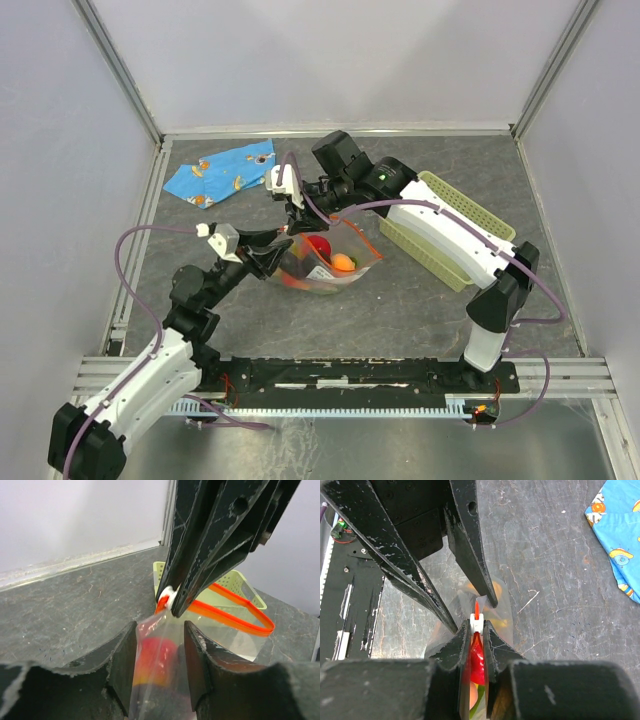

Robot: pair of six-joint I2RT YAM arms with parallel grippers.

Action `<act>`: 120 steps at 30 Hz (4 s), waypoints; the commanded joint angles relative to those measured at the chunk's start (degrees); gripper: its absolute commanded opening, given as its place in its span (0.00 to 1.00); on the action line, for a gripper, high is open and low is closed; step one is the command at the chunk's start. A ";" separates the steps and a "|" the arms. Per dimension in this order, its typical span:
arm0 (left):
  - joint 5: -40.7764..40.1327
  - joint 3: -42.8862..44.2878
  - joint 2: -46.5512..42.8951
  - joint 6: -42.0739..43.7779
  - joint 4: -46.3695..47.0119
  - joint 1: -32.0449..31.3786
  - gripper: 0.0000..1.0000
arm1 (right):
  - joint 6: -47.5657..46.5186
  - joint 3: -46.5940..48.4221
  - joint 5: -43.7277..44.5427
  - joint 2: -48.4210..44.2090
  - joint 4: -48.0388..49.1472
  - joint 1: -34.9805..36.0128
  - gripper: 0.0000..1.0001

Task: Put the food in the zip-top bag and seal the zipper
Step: Zip the zipper food storage bag at the center of the board, then place the zipper food storage bag at the center of the board.

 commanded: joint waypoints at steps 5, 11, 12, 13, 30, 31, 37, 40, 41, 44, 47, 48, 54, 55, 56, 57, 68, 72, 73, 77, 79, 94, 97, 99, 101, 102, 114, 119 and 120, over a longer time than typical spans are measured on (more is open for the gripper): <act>6.68 5.89 2.33 11.24 -1.76 0.26 0.42 | -0.39 1.49 -2.62 -3.07 0.35 -0.15 0.01; 15.14 8.44 4.25 15.13 -4.34 0.62 0.36 | -1.37 1.75 -2.96 -3.25 -1.17 -0.15 0.01; 16.45 8.99 4.81 15.28 -4.39 0.76 0.36 | -1.53 1.74 -3.07 -3.27 -1.36 -0.11 0.01; 17.82 9.51 5.51 15.42 -4.55 0.89 0.35 | -1.67 1.70 -3.16 -3.32 -1.54 -0.14 0.01; 21.22 10.96 5.54 14.73 -5.84 1.94 0.03 | -2.22 -3.39 3.18 -7.07 -2.59 -0.23 0.01; 19.99 10.67 5.22 14.21 -5.43 1.87 0.03 | -1.82 -4.16 4.04 -7.59 -2.38 -0.24 0.01; 14.24 7.96 1.99 11.48 -1.90 1.95 0.03 | 1.15 -10.28 7.54 -11.46 0.31 -1.34 0.02; 11.19 7.16 1.01 10.79 -1.22 1.91 0.03 | 2.40 -12.66 8.91 -13.33 0.78 -2.32 0.02; 10.50 6.98 1.00 10.63 -1.15 1.87 0.03 | 2.74 -13.25 9.41 -13.82 0.77 -2.61 0.02; 8.06 6.67 1.21 9.98 -1.18 1.88 0.03 | 3.84 -15.19 10.69 -15.51 0.89 -3.75 0.01; 5.18 6.55 1.38 9.69 -1.62 1.88 0.03 | 4.69 -16.66 12.14 -17.03 0.60 -4.50 0.01; 4.30 6.61 1.38 9.63 -1.79 1.90 0.03 | 4.90 -17.18 12.44 -17.50 0.48 -4.75 0.02; -2.53 6.73 1.31 9.05 -3.23 1.88 0.03 | 6.49 -19.74 14.70 -19.85 0.02 -5.94 0.02; -3.86 6.73 1.30 8.98 -3.46 1.87 0.03 | 6.77 -19.99 15.30 -20.21 -0.37 -6.04 0.01; -5.00 6.80 1.42 8.93 -3.88 1.87 0.03 | 6.96 -20.22 16.03 -20.56 -0.77 -6.13 0.02; -6.14 6.88 1.59 8.82 -4.17 1.87 0.03 | 7.27 -20.45 16.69 -20.91 -1.16 -6.24 0.01; -17.26 8.10 3.91 7.36 -6.58 2.02 0.03 | 10.65 -24.34 22.14 -24.63 -2.68 -6.85 0.02; -20.64 8.93 5.05 7.54 -8.28 2.03 0.03 | 11.75 -24.56 25.80 -24.72 -3.67 -7.00 0.01; -21.73 9.23 5.38 7.55 -8.79 1.97 0.03 | 11.84 -24.55 26.73 -24.79 -3.95 -7.05 0.01; -26.41 10.34 6.65 7.03 -10.58 1.96 0.03 | 12.30 -24.60 30.84 -25.35 -4.98 -7.11 0.02; -28.40 11.12 7.56 6.64 -11.25 2.04 0.03 | 13.09 -24.70 33.04 -25.70 -4.89 -7.12 0.01; -28.59 22.43 22.36 6.38 -9.62 2.92 0.03 | 15.50 -25.64 49.32 -25.07 6.50 -8.23 0.01; -27.03 26.50 26.91 5.68 -8.26 2.98 0.03 | 13.91 -26.38 50.51 -25.19 12.33 -8.50 0.02; -26.46 27.81 29.20 4.89 -7.28 2.93 0.03 | 12.88 -27.68 48.03 -25.53 15.69 -8.58 0.02; -25.62 27.10 30.43 4.32 -5.29 3.00 0.04 | 12.81 -29.35 42.46 -25.82 17.71 -8.51 0.01; -24.94 25.89 30.80 4.13 -3.58 2.95 0.05 | 12.88 -30.82 38.93 -26.05 19.04 -8.52 0.02; -29.62 9.68 19.22 -7.19 -3.05 3.00 0.22 | 19.35 -43.61 9.26 -28.60 21.15 -7.68 0.03; -36.12 6.71 6.68 -13.11 -13.61 2.99 0.40 | 20.66 -45.50 4.86 -29.53 19.40 -3.85 0.05; -37.43 6.83 3.94 -14.04 -16.42 3.00 0.46 | 20.93 -45.91 4.09 -29.55 19.28 -3.32 0.05</act>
